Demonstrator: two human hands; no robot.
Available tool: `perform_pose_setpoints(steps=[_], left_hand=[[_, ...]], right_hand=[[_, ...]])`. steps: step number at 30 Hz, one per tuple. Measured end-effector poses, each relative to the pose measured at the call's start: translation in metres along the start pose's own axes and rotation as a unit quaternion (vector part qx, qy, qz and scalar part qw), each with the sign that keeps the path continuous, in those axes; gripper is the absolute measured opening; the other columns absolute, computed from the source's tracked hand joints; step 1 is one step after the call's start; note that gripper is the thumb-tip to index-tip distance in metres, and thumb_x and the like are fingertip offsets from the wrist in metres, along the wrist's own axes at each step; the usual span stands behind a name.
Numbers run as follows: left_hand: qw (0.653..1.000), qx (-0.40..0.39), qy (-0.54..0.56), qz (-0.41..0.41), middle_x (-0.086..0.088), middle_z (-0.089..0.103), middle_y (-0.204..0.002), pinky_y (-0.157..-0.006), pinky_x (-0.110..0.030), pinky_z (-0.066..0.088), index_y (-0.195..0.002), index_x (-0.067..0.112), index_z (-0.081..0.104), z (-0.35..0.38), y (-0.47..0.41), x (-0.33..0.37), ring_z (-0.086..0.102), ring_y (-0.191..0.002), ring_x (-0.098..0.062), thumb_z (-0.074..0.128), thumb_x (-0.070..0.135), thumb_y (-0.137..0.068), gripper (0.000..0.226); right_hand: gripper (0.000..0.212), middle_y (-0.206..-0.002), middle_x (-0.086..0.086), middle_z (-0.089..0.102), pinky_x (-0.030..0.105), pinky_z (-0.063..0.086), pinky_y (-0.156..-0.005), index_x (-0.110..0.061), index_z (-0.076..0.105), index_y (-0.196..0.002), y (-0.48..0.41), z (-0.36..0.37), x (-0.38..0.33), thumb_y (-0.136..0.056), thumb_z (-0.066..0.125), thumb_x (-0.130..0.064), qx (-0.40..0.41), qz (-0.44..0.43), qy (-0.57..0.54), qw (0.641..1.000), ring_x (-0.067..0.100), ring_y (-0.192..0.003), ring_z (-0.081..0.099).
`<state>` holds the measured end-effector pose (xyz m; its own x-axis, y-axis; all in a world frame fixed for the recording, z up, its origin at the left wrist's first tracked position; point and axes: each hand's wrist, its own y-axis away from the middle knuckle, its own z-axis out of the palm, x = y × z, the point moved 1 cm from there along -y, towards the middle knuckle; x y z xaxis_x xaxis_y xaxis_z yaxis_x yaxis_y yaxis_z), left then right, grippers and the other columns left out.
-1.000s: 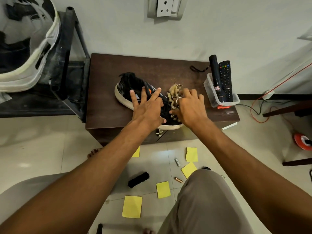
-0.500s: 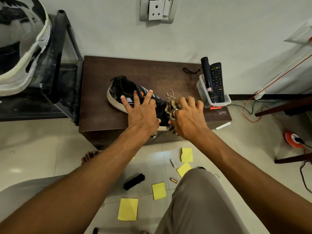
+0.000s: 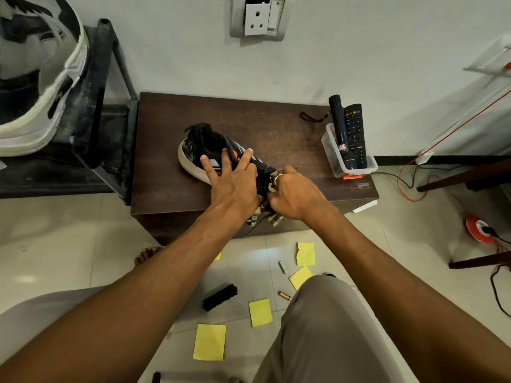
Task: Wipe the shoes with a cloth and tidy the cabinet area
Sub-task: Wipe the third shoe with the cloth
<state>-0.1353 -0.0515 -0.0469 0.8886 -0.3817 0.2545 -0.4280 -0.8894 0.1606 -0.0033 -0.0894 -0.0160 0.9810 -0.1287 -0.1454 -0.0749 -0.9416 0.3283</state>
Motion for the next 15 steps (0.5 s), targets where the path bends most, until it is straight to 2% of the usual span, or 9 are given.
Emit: perform_pose_setpoints(steps=[3,5,7,8,10,11,13,15], left_hand=[[1.0,0.005,-0.01,0.0,0.01,0.01,-0.168,-0.112,-0.078,-0.004,-0.13,0.03,0.055,-0.002,0.0,0.002,0.002,-0.155,-0.039,0.077,0.034,-0.085,0.051],[1.0,-0.003,0.001,0.004,0.01,0.01,-0.168,-0.113,-0.077,-0.005,-0.13,0.029,0.056,-0.003,-0.001,0.0,0.001,-0.155,-0.038,0.079,0.041,-0.083,0.053],[1.0,-0.013,0.017,0.007,0.01,0.01,-0.168,-0.114,-0.076,-0.006,-0.13,0.028,0.057,-0.005,-0.001,-0.002,0.0,-0.155,-0.038,0.079,0.047,-0.082,0.056],[1.0,-0.016,0.022,0.009,0.01,0.01,-0.168,-0.114,-0.076,-0.005,-0.13,0.027,0.057,-0.005,-0.002,-0.003,0.0,-0.155,-0.038,0.079,0.049,-0.082,0.057],[1.0,-0.018,0.024,0.008,0.01,0.01,-0.168,-0.114,-0.076,-0.005,-0.131,0.027,0.057,-0.006,-0.002,-0.004,0.0,-0.155,-0.038,0.078,0.051,-0.081,0.059],[1.0,-0.017,0.024,0.008,0.01,0.01,-0.168,-0.113,-0.076,-0.004,-0.131,0.027,0.057,-0.006,-0.001,-0.004,0.0,-0.155,-0.038,0.078,0.051,-0.081,0.059],[1.0,-0.011,0.018,0.01,0.01,0.01,-0.168,-0.114,-0.076,-0.005,-0.131,0.027,0.057,-0.005,0.0,-0.002,0.0,-0.155,-0.038,0.077,0.051,-0.082,0.059],[1.0,-0.002,0.009,0.007,0.01,0.011,-0.168,-0.114,-0.075,-0.004,-0.131,0.027,0.058,-0.004,0.001,0.0,0.001,-0.155,-0.038,0.077,0.051,-0.082,0.059]], right_hand=[[0.022,-0.079,0.004,0.061,0.03,0.044,-0.06,-0.009,0.066,-0.086,-0.003,-0.017,0.0,-0.093,0.06,-0.029,-0.103,0.013,-0.062,0.993,0.024,-0.076,0.062],[0.024,-0.071,0.003,0.061,0.029,0.042,-0.058,-0.013,0.064,-0.078,-0.001,-0.03,0.004,-0.094,0.061,-0.03,-0.153,0.027,-0.101,0.983,0.018,-0.067,0.057],[0.026,-0.07,0.003,0.061,0.031,0.044,-0.058,-0.013,0.064,-0.075,-0.001,-0.039,0.009,-0.093,0.063,-0.031,-0.133,0.03,-0.14,0.981,0.017,-0.064,0.055],[0.026,-0.075,0.004,0.063,0.034,0.048,-0.061,-0.011,0.065,-0.076,-0.003,-0.04,0.013,-0.092,0.064,-0.031,-0.075,0.024,-0.145,0.986,0.019,-0.068,0.058],[0.025,-0.102,0.005,0.062,0.038,0.052,-0.078,-0.007,0.069,-0.087,-0.005,-0.033,0.02,-0.091,0.065,-0.032,0.076,0.005,-0.082,0.994,0.023,-0.089,0.059],[0.027,-0.115,0.006,0.056,0.039,0.051,-0.087,-0.006,0.071,-0.099,-0.004,-0.026,0.021,-0.092,0.064,-0.031,0.103,-0.008,-0.033,0.994,0.024,-0.101,0.055],[0.036,-0.131,0.006,0.048,0.043,0.048,-0.097,-0.007,0.069,-0.122,-0.002,-0.01,0.022,-0.095,0.061,-0.028,0.072,-0.023,0.011,0.997,0.026,-0.117,0.047],[0.039,-0.135,0.006,0.046,0.044,0.048,-0.099,-0.007,0.065,-0.13,0.002,-0.005,0.022,-0.097,0.058,-0.026,0.055,-0.016,0.014,0.998,0.028,-0.12,0.046]])
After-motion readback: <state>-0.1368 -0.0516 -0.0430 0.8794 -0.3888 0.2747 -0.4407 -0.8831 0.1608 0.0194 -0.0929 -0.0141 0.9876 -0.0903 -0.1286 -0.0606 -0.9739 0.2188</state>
